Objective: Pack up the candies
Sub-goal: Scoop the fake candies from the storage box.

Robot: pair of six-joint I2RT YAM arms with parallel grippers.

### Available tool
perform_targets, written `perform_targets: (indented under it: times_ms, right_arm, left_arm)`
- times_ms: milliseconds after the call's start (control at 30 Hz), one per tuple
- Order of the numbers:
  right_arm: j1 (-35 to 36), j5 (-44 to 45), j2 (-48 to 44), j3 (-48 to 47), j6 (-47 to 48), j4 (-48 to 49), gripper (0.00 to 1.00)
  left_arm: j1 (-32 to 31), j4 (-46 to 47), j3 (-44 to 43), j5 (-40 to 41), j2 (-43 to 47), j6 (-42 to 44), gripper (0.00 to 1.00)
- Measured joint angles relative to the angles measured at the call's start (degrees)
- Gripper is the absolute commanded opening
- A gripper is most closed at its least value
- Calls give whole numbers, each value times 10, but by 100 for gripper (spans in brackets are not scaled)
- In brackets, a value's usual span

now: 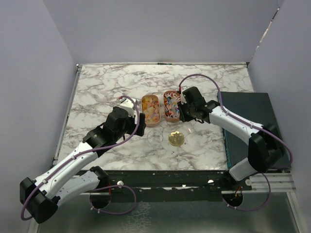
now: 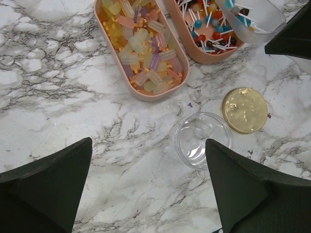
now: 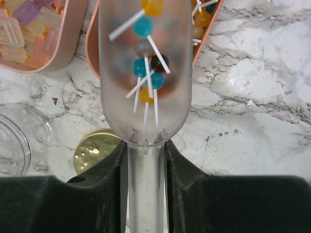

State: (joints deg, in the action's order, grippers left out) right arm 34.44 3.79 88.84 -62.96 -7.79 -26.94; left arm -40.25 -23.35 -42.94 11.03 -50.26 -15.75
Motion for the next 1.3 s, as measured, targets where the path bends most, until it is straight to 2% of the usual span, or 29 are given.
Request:
perform_targets:
  times_ms: [633, 1067, 1300]
  right_arm:
    - [33, -46, -113, 16, 130, -7, 1]
    - [141, -89, -132, -10, 263, -138, 1]
    - [174, -96, -129, -25, 303, -207, 1]
  left_arm:
    - [0, 0, 0, 28, 24, -1, 99]
    - [1, -1, 0, 70, 76, -7, 99]
    - [1, -1, 0, 100, 113, -12, 99]
